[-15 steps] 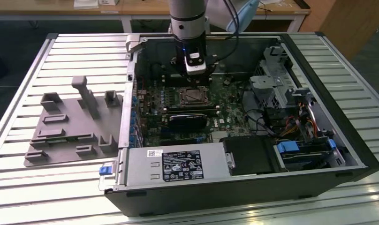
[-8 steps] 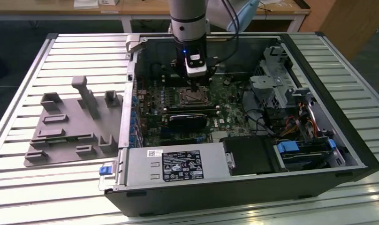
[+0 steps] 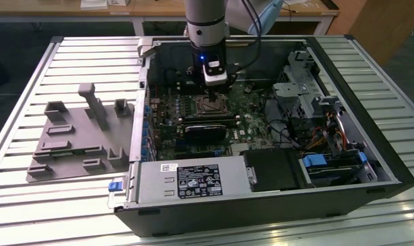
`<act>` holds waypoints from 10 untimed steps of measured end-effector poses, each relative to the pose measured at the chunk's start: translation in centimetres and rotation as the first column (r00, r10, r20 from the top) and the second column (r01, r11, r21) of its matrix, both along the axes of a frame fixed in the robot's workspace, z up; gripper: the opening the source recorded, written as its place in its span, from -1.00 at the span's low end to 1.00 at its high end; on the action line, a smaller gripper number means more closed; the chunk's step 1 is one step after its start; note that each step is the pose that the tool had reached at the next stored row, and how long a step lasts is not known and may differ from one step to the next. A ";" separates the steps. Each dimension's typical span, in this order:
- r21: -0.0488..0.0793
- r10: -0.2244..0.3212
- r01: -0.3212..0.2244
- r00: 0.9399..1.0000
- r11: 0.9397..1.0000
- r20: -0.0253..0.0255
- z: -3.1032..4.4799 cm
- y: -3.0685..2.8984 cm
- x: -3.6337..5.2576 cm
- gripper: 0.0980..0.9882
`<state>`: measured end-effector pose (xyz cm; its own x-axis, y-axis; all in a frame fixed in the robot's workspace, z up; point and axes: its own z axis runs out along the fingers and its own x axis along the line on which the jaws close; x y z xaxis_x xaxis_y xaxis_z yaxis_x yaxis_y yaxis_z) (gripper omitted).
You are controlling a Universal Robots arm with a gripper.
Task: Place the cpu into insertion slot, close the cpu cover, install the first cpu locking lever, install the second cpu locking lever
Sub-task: 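Install the first cpu locking lever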
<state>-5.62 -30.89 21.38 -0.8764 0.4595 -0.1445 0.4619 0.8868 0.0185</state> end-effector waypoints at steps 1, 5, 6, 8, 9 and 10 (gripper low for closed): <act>-0.001 0.008 -0.008 1.000 1.000 0.000 -0.03 -0.01 0.00 -0.99; -0.008 0.045 -0.045 0.999 0.999 0.000 -0.13 -0.02 0.01 -0.99; -0.009 0.052 -0.052 0.999 0.999 0.000 -0.15 -0.03 0.00 -0.99; -0.014 0.060 -0.060 0.998 0.998 -0.001 -0.16 -0.09 -0.01 -0.99; -0.016 0.061 -0.061 0.998 0.998 -0.001 -0.16 -0.12 -0.04 -0.99; -0.017 0.061 -0.061 0.998 0.998 -0.001 -0.16 -0.13 -0.05 -0.99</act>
<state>-5.66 -31.02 21.22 -0.9027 0.4026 -0.1516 0.4070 0.9134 0.0026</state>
